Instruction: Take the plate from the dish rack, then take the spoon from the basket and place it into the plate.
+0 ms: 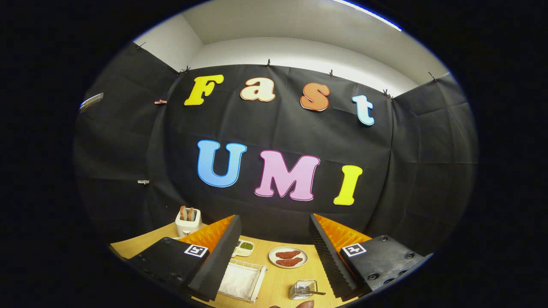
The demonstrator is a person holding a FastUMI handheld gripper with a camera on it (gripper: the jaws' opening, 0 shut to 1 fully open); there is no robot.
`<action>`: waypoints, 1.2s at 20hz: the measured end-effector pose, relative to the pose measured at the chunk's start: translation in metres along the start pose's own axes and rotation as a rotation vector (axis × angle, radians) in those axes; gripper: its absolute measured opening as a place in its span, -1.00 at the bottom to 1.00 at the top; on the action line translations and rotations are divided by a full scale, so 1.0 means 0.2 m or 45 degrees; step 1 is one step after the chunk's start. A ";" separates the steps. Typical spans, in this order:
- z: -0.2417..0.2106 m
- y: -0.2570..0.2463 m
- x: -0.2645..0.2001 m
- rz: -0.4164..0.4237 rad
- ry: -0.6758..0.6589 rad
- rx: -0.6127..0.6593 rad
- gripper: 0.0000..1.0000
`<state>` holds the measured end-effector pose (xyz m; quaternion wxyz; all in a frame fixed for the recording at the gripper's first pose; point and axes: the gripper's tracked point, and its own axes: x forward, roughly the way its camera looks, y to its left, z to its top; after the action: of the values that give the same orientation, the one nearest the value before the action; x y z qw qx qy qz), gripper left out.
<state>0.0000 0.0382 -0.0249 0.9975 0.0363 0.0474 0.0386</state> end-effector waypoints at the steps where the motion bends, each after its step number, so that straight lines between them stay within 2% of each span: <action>1: -0.01 0.01 0.00 0.004 0.007 0.005 0.94; 8: -0.09 0.09 0.07 0.053 0.099 0.061 0.94; 13: -0.31 0.23 0.19 0.137 0.349 0.051 0.95; 19: -0.59 0.51 0.37 0.275 0.650 0.192 0.95; 24: -0.99 0.68 0.47 0.257 0.986 0.295 1.00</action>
<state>0.0645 0.1951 -0.2199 0.8864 0.1357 0.4193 0.1415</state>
